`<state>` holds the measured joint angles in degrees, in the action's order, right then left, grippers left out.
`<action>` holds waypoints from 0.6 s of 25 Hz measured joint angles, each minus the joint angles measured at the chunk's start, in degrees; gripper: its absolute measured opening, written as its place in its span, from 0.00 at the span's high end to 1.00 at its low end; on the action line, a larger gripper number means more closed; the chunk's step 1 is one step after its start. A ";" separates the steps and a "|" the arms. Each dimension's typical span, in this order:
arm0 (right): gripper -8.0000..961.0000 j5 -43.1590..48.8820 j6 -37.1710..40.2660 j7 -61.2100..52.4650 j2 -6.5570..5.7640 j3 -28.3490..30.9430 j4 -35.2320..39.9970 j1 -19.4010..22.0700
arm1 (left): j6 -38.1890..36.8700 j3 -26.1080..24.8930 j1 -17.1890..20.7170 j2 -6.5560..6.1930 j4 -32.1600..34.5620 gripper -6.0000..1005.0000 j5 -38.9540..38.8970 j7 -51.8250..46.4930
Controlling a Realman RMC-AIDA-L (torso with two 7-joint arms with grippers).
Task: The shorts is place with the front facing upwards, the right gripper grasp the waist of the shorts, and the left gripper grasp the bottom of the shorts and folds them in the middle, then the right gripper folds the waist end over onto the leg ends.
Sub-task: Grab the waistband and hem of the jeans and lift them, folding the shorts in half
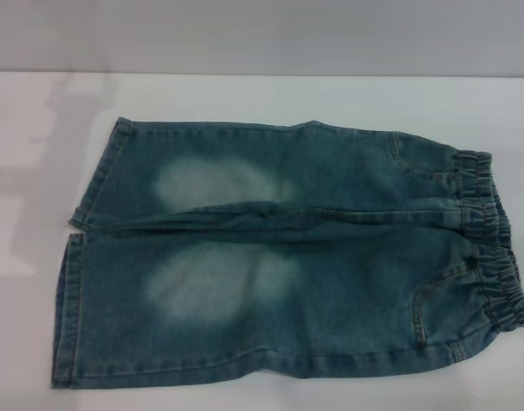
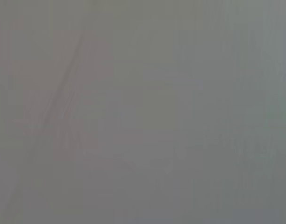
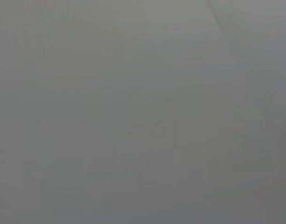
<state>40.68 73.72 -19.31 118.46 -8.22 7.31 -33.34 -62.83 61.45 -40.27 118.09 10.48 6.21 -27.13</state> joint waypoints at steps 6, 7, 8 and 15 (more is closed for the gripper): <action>0.22 0.02 -4.91 -0.27 -0.01 -1.42 0.79 -1.48 | 13.60 6.35 0.00 -3.85 6.42 0.35 3.79 -13.20; 0.22 0.01 -5.48 -0.28 -0.02 -1.43 0.90 -1.66 | 14.09 7.15 -0.02 -4.47 6.67 0.35 4.70 -14.79; 0.22 0.01 -5.92 -0.28 -0.03 -1.44 0.93 -1.80 | 14.80 8.38 -0.07 -5.56 7.30 0.35 6.51 -18.08; 0.22 -0.07 -6.57 -0.31 -0.13 -1.46 1.47 -1.26 | 16.01 16.17 0.37 -14.57 12.73 0.35 26.74 -50.81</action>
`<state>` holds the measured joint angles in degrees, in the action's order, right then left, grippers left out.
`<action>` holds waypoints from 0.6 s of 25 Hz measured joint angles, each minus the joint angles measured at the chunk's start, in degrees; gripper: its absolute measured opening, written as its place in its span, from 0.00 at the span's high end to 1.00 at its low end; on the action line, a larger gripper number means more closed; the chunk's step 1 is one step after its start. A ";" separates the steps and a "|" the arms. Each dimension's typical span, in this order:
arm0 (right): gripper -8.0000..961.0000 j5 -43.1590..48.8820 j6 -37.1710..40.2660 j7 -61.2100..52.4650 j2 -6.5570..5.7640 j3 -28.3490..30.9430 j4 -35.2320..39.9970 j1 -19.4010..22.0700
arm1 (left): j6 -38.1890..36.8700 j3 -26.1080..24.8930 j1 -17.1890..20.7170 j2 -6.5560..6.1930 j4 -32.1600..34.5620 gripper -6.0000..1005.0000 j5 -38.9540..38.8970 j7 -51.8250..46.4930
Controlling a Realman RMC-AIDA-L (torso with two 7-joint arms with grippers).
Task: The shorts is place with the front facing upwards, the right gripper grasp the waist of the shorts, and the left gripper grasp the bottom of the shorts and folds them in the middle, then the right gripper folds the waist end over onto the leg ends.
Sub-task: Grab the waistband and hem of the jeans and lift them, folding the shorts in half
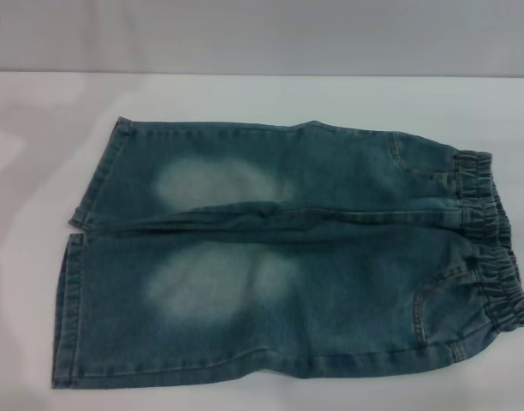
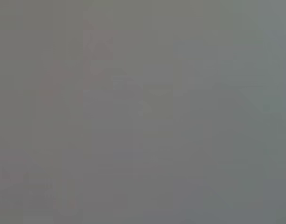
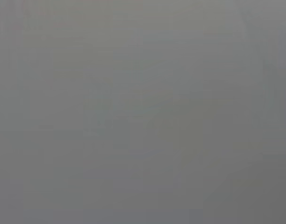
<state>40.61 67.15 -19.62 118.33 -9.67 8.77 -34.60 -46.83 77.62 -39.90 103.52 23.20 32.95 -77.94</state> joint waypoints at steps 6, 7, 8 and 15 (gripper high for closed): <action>0.22 0.09 -0.11 0.27 -0.07 0.03 1.56 2.01 | -9.94 -0.75 -0.37 -6.59 3.33 0.36 24.83 -29.25; 0.22 0.06 -0.12 0.26 -0.10 0.13 1.72 2.48 | -14.41 -2.55 -0.47 -7.84 4.65 0.36 32.31 -36.48; 0.22 -0.04 -0.12 0.26 -0.18 0.30 1.86 2.93 | -16.82 -3.90 -0.49 -8.23 5.52 0.36 36.35 -39.41; 0.22 -0.26 0.52 -0.04 -1.10 0.29 2.60 4.38 | -34.64 -17.14 -1.63 -9.03 9.29 0.36 62.14 -52.74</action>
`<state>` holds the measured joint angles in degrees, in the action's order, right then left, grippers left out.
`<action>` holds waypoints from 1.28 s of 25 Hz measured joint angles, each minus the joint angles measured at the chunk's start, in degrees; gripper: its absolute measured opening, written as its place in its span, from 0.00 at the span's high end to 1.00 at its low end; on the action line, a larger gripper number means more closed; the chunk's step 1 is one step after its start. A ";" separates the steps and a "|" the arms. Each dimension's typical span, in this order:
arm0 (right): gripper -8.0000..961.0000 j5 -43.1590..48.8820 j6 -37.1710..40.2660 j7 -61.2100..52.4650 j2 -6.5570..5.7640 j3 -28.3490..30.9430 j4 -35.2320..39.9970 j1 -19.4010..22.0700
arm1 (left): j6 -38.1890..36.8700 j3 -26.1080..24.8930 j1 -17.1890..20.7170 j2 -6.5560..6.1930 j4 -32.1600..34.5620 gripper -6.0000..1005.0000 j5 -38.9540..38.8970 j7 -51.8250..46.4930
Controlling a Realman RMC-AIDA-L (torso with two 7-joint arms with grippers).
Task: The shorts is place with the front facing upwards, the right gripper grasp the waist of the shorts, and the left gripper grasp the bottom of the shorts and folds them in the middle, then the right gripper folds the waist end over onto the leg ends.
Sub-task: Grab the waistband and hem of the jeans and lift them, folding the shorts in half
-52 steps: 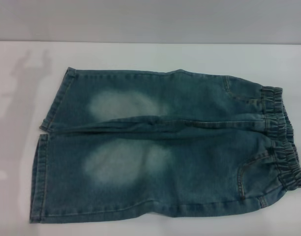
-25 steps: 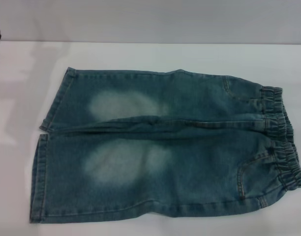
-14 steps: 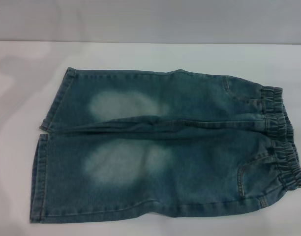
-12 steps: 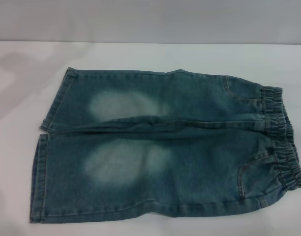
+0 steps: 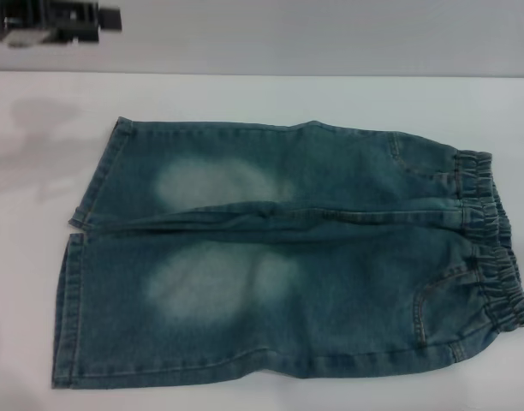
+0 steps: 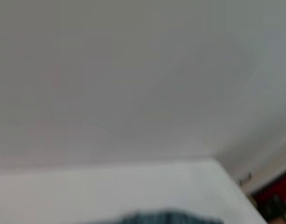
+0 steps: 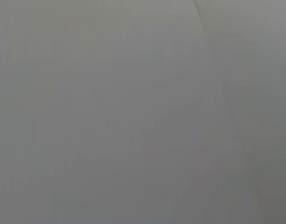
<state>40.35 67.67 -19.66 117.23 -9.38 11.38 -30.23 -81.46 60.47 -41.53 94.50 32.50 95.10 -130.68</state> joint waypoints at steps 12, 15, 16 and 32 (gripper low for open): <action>0.22 0.19 0.07 0.32 -0.80 -0.27 -0.09 -0.49 | -10.48 -1.88 0.41 3.93 -5.06 0.36 12.13 -3.79; 0.22 0.12 0.09 0.36 -1.12 -0.28 0.08 -0.50 | -12.36 -1.56 0.41 4.89 -6.91 0.37 13.84 -3.84; 0.22 0.14 0.09 0.37 -1.29 -0.28 0.09 -0.49 | -12.36 -1.56 0.41 4.89 -6.91 0.37 13.84 -3.84; 0.22 0.39 2.79 0.48 -1.79 -0.37 -0.48 0.89 | -16.88 -2.27 6.55 5.86 -7.83 0.37 23.47 -9.55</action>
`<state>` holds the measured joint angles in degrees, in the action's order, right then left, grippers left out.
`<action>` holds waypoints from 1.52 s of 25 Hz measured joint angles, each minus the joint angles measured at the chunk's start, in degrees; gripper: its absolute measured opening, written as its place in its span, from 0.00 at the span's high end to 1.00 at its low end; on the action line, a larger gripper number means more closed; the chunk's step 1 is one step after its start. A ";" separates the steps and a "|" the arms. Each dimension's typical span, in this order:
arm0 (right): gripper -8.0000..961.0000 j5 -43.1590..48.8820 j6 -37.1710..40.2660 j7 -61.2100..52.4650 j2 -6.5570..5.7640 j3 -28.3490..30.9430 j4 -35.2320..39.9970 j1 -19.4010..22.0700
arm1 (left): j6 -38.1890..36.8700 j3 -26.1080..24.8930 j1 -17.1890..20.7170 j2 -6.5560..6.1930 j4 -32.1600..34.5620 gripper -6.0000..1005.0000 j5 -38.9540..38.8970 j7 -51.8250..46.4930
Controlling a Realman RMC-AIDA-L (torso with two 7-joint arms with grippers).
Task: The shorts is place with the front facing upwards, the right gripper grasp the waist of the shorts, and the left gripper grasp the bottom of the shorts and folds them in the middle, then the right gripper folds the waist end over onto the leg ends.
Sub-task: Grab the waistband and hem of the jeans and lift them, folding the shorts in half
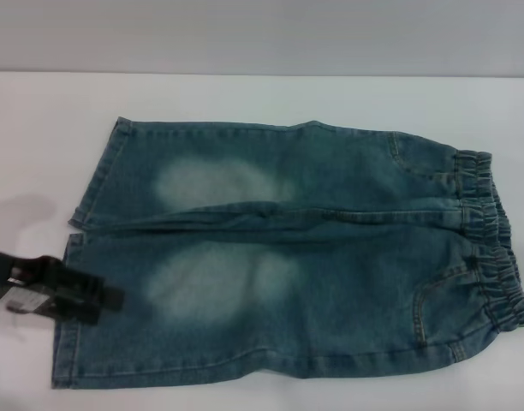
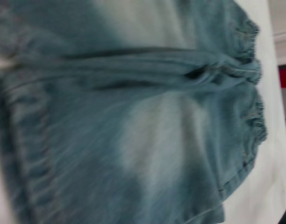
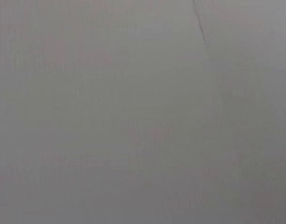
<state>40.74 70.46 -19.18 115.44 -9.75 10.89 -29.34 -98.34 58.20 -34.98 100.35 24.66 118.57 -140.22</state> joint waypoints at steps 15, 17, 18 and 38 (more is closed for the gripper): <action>0.22 0.83 0.30 0.03 -0.61 0.00 -1.20 0.26 | 1.55 -0.02 4.56 -0.29 -0.06 0.38 2.97 -3.59; 0.22 0.83 0.30 0.03 -0.73 0.00 -1.42 0.12 | 1.74 -0.02 4.98 -0.36 -0.06 0.38 3.41 -3.76; 0.22 0.83 0.30 0.03 -0.80 0.00 -1.57 0.06 | 1.88 -0.03 5.06 -0.46 -0.06 0.38 3.80 -3.86; 0.22 0.83 0.29 -0.28 -1.39 -1.41 -2.20 0.17 | 2.93 0.18 5.77 -0.69 -0.05 0.39 5.20 -4.95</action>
<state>41.57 70.75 -19.47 114.05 -11.17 8.70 -29.17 -95.41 58.38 -29.21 99.66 24.61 123.78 -145.18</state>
